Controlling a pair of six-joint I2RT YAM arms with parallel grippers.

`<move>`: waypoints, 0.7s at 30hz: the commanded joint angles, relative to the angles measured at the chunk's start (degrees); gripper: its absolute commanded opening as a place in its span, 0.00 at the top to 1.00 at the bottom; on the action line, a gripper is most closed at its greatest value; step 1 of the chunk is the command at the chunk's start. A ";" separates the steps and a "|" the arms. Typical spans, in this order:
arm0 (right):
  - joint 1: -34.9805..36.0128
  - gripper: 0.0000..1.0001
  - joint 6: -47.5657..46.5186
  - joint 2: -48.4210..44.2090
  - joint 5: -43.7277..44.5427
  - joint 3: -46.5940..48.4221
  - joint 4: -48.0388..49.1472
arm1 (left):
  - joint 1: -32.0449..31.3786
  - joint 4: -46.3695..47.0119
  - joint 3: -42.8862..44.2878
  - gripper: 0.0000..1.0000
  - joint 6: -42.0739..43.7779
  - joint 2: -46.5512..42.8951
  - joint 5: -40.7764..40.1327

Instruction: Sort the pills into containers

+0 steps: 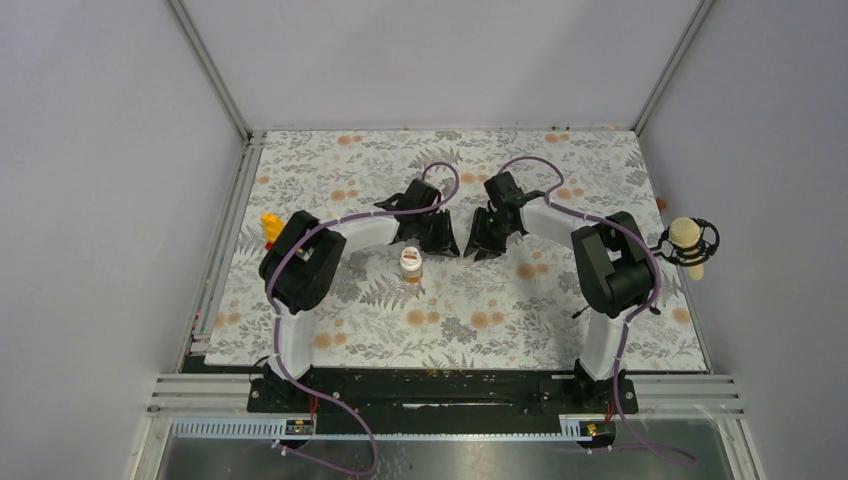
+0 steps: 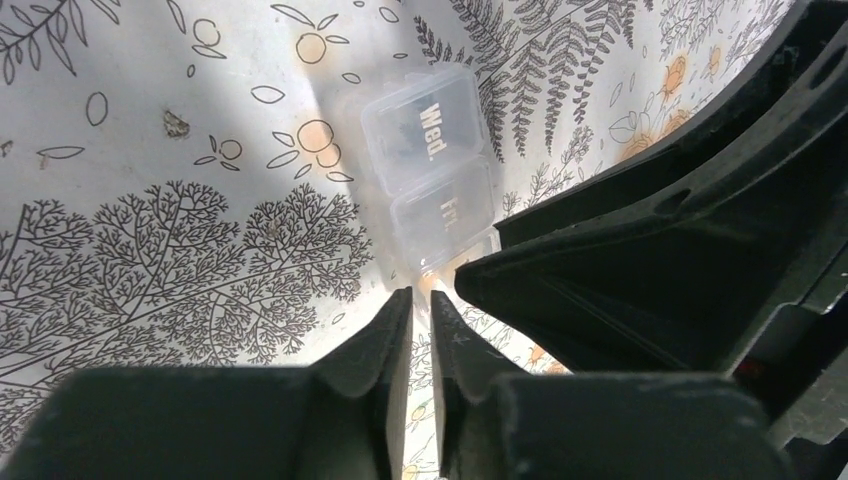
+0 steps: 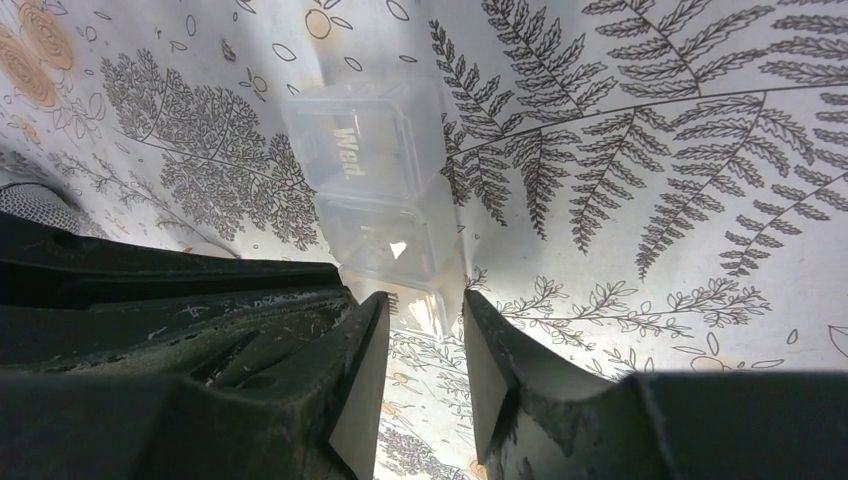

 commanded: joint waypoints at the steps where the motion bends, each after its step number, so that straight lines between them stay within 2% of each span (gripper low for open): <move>1: 1.13 0.56 -0.13 -1.68 4.00 2.49 -2.31 | 0.90 0.43 1.57 0.82 -2.09 -5.16 -2.38; 5: 1.15 0.42 -0.27 -5.90 6.31 3.50 -3.24 | 3.73 0.87 1.86 0.70 -2.00 -11.34 -3.55; 8: 0.86 0.37 -1.77 -9.55 9.81 5.56 -6.14 | 5.76 0.29 1.53 0.55 -0.18 -15.87 -4.46; 12: -0.09 0.33 -5.10 -15.27 15.06 8.76 -12.30 | 8.12 -3.21 1.00 0.23 4.45 -23.06 -7.72; 14: -0.70 0.31 -6.64 -19.40 19.14 9.29 -14.31 | 9.20 -5.23 0.16 0.11 7.12 -27.66 -10.82; 17: -1.53 0.26 -9.37 -27.69 25.82 9.90 -17.40 | 10.32 -10.10 0.19 0.04 10.86 -34.37 -16.84; 21: -1.98 0.24 -12.19 -38.61 34.31 10.60 -21.56 | 10.37 -12.46 -2.11 0.04 14.04 -45.57 -25.00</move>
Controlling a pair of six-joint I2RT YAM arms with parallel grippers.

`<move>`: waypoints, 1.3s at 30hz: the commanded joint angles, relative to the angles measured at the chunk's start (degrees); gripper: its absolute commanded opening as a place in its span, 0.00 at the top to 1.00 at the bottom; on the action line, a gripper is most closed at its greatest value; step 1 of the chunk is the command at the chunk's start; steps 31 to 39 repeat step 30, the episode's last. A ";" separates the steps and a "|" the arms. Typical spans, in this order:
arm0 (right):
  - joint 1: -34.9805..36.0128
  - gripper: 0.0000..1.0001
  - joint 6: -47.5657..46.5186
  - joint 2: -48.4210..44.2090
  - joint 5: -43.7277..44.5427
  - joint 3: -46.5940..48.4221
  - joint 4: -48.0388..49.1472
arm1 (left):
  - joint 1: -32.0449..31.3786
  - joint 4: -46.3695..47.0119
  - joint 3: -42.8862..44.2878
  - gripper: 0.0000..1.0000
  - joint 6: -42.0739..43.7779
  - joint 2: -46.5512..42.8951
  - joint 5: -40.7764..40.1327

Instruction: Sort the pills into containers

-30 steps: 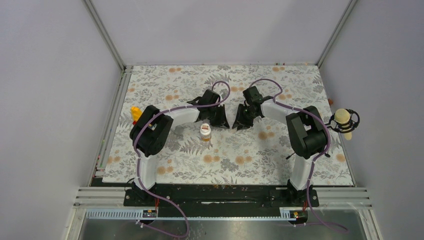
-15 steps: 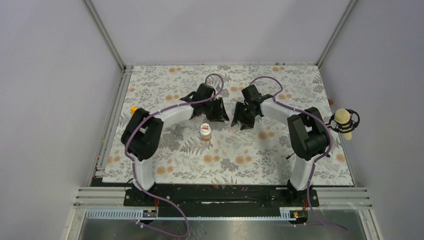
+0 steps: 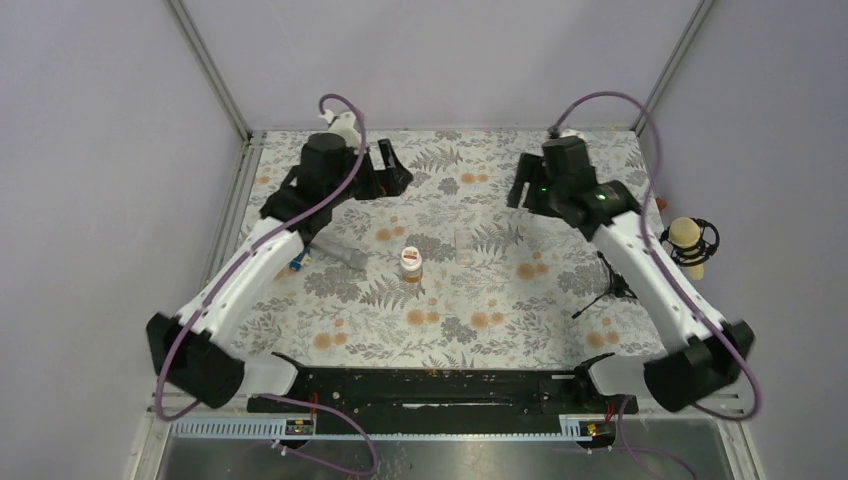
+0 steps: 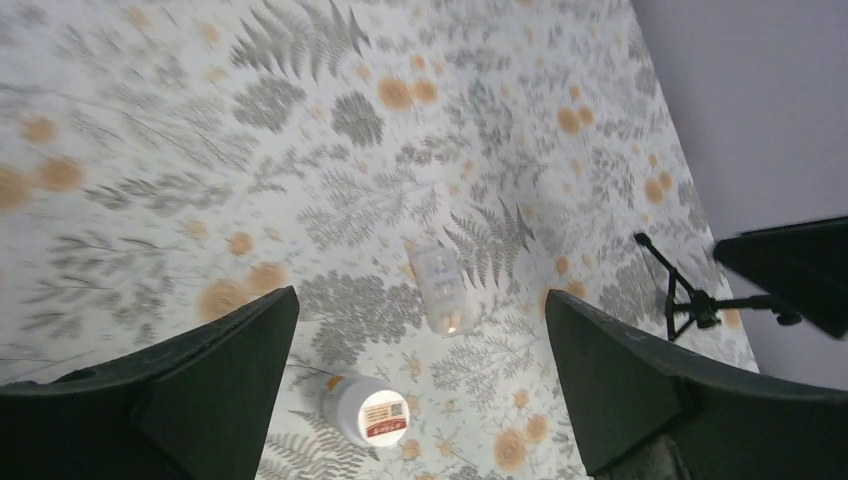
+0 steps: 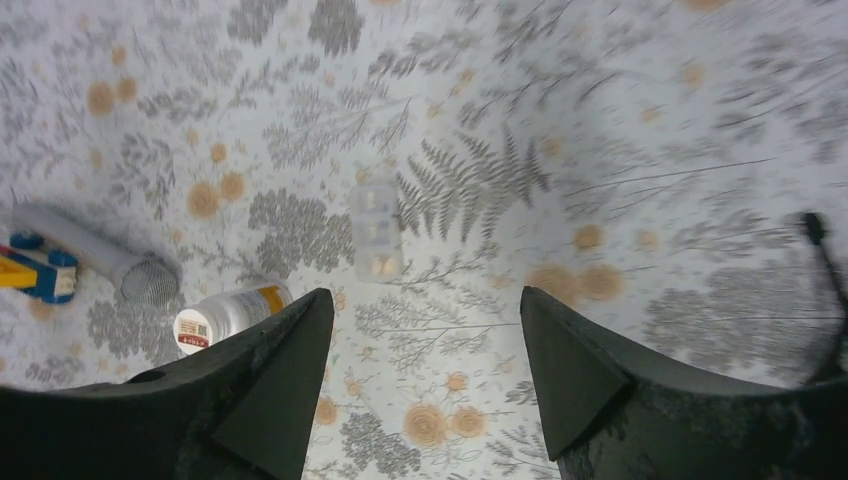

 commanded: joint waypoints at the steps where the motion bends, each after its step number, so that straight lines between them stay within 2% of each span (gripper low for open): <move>1: -0.77 0.23 -4.86 -12.85 13.85 3.02 -8.04 | 0.09 -3.02 -2.54 0.02 5.54 -12.22 -11.95; 4: -0.87 0.19 -6.35 -20.64 19.63 4.89 -11.84 | -0.01 -4.25 -4.72 0.01 5.68 -19.62 -16.65; 7: -0.88 0.01 -7.32 -27.41 23.81 7.28 -15.80 | -0.11 -7.49 -6.00 0.01 5.65 -26.03 -20.61; 15: -0.88 0.01 -8.02 -41.30 31.62 12.92 -21.76 | -0.20 -19.83 -5.64 0.01 4.60 -39.82 -23.72; 22: -0.88 0.01 -7.94 -47.23 32.45 12.11 -21.33 | -0.19 -25.07 -4.70 0.01 3.75 -46.50 -25.57; 39: -0.88 0.01 -5.53 -48.35 29.75 11.13 -21.02 | -0.19 -27.61 -4.61 0.01 3.93 -46.94 -25.34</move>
